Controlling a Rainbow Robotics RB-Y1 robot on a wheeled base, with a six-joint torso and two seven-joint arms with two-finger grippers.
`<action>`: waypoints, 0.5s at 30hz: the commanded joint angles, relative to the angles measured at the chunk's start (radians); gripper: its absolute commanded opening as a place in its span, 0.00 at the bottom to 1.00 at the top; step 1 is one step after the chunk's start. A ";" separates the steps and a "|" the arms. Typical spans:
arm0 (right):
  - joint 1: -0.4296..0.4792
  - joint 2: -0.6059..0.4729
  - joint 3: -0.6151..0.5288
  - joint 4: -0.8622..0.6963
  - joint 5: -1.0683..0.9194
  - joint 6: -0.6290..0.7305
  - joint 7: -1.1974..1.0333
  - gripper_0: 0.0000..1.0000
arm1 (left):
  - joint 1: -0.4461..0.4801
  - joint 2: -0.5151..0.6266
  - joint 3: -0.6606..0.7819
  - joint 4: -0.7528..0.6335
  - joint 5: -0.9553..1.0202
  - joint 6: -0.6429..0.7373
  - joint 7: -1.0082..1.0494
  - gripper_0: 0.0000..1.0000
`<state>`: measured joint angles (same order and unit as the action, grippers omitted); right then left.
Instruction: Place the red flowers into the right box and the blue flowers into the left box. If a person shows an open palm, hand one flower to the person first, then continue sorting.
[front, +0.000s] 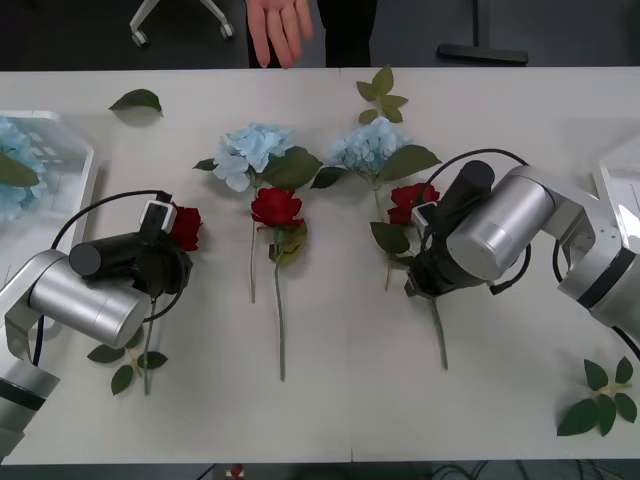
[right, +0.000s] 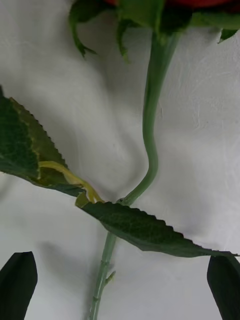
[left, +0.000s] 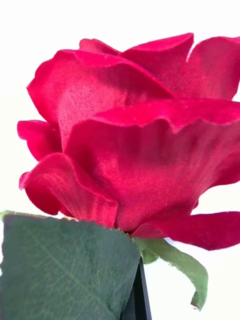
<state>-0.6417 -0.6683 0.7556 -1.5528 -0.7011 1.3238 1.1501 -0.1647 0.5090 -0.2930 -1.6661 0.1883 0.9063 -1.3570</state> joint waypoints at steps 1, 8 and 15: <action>-0.039 0.013 -0.016 0.004 0.009 -0.006 -0.026 0.99 | 0.014 -0.001 0.006 -0.012 -0.012 -0.013 0.004 0.00; -0.041 0.024 -0.015 0.016 0.014 -0.008 -0.026 0.99 | 0.016 -0.001 0.006 -0.012 -0.013 -0.013 0.004 0.00; -0.047 0.044 -0.013 0.046 0.023 -0.015 -0.021 0.99 | 0.017 -0.003 0.006 -0.012 -0.015 -0.017 0.004 0.00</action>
<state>-0.6472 -0.6474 0.7556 -1.5002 -0.6875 1.3105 1.1501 -0.1647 0.5090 -0.2930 -1.6658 0.1860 0.9055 -1.3570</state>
